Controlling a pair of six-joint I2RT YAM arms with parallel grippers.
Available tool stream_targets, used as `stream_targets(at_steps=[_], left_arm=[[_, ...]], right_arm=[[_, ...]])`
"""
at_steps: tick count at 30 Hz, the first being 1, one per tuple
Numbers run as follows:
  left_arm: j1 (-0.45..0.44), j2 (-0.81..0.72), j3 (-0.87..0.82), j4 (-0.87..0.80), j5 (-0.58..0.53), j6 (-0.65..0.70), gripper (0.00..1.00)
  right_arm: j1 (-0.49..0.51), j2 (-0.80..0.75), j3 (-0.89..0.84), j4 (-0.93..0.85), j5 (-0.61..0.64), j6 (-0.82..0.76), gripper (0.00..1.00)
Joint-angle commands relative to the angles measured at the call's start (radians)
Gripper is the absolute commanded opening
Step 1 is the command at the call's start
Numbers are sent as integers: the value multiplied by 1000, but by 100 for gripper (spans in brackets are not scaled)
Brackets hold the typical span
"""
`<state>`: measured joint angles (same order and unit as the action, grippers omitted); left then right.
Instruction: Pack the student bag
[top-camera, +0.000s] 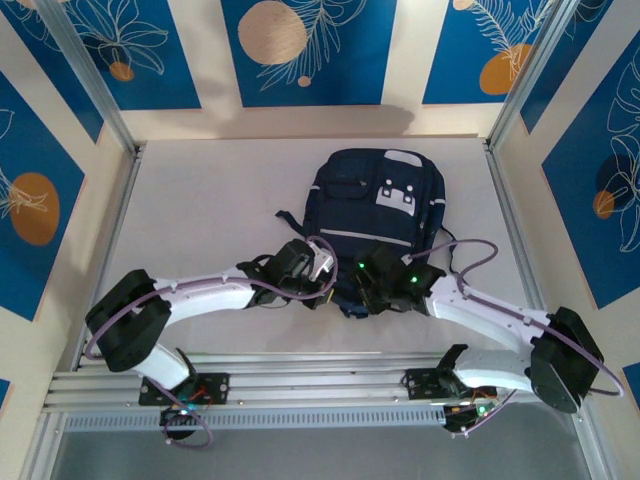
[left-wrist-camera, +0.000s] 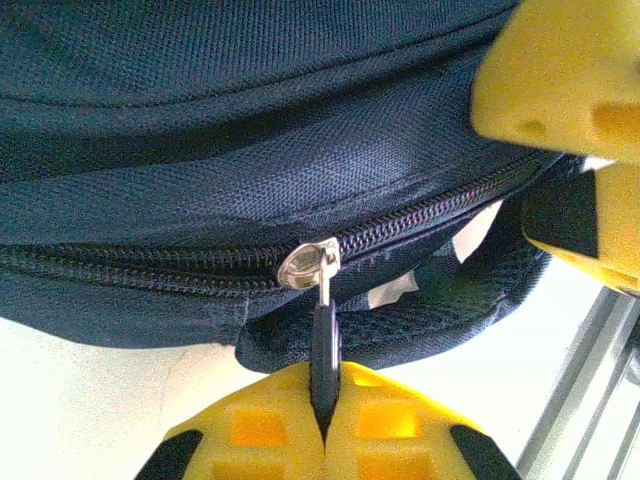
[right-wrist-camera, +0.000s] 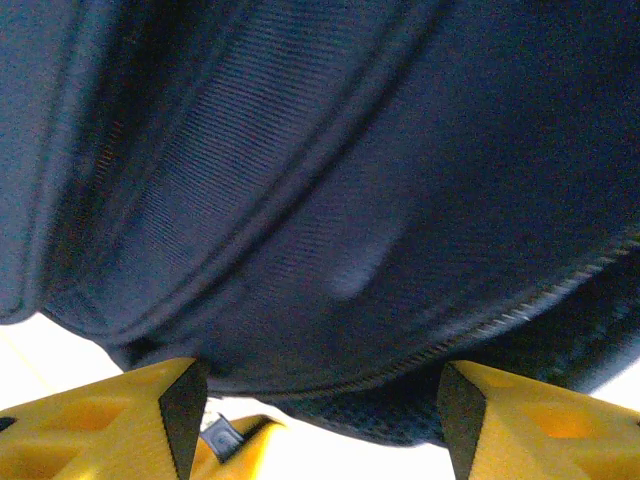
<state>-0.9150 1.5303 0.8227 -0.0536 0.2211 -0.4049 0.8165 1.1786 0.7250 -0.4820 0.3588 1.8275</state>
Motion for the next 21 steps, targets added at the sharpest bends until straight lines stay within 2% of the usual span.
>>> stream_targets(at_steps=[1, 3, 7, 11, 13, 21], left_arm=[[-20, 2, -8, 38, 43, -8, 0], [-24, -1, -8, 38, 44, -9, 0], [-25, -8, -10, 32, 40, -8, 0], [-26, -9, -6, 25, 31, -2, 0], [-25, -2, -3, 23, 28, -2, 0], [-25, 38, 38, -10, -33, 5, 0]], right_arm=[[-13, 49, 20, -2, 79, 26, 61], [-26, 78, 16, 2, 80, 18, 51], [-40, 104, 23, -50, 102, -16, 22], [-56, 77, 10, -98, 134, -61, 3], [-69, 45, -5, -115, 149, -86, 0], [-155, -88, -57, -197, 182, -278, 0]])
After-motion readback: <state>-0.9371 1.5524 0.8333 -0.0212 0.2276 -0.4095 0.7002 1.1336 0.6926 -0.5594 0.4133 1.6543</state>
